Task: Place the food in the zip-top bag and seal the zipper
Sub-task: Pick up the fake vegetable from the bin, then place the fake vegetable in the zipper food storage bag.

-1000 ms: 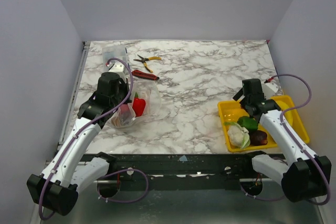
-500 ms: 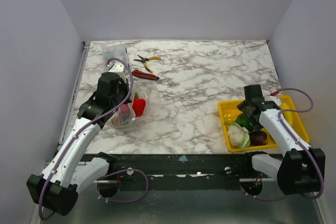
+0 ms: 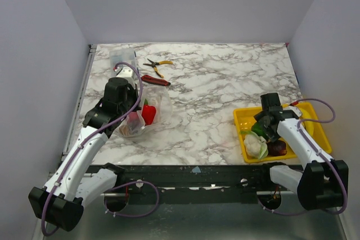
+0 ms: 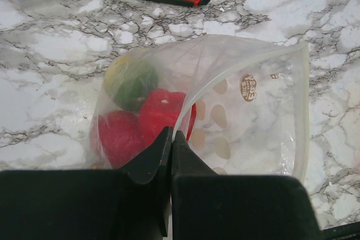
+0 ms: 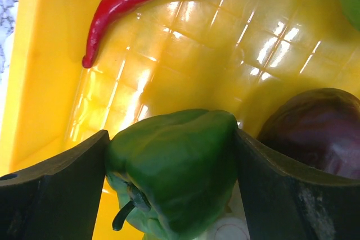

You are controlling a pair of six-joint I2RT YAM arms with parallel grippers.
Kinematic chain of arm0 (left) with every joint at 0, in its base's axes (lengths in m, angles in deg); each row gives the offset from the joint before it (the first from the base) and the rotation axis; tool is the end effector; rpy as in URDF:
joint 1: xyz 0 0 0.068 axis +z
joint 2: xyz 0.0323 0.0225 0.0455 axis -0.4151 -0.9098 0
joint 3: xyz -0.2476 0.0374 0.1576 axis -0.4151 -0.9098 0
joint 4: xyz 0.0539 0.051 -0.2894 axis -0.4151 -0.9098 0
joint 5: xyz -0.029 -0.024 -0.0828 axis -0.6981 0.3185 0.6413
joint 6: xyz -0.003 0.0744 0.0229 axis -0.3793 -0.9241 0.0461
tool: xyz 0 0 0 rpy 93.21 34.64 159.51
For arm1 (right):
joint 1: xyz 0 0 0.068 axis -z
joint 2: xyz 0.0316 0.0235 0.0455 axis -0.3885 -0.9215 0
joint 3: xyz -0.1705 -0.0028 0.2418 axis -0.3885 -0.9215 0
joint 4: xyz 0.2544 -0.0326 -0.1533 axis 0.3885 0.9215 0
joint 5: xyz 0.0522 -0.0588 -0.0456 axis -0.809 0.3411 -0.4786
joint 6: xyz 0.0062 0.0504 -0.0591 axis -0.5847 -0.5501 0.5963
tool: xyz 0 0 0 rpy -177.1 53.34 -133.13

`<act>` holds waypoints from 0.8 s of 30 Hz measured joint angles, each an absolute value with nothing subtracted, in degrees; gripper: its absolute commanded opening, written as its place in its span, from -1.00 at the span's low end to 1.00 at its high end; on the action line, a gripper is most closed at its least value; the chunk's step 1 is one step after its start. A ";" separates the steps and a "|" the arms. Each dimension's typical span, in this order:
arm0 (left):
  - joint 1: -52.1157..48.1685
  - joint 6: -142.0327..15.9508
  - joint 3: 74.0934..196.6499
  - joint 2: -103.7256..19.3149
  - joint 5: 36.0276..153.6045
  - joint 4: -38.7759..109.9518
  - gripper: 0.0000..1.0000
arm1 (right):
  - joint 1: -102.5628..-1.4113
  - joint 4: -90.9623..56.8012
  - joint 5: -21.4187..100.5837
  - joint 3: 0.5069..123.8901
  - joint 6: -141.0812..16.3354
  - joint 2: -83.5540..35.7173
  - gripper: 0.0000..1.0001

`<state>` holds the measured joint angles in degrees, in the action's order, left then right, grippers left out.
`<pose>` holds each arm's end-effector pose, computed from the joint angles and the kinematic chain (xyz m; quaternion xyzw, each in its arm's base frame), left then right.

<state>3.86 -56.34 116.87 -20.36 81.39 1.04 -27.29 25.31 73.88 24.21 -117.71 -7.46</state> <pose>0.2380 -0.0833 0.3305 -0.0035 0.8754 -0.1234 0.4674 0.2248 -0.0126 0.1725 0.4976 0.8199 -0.0968 0.2661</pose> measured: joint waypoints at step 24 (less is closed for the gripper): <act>3.86 -56.34 116.87 -20.38 81.71 1.04 -1.00 | -27.26 16.87 63.69 30.07 -105.01 4.21 -0.99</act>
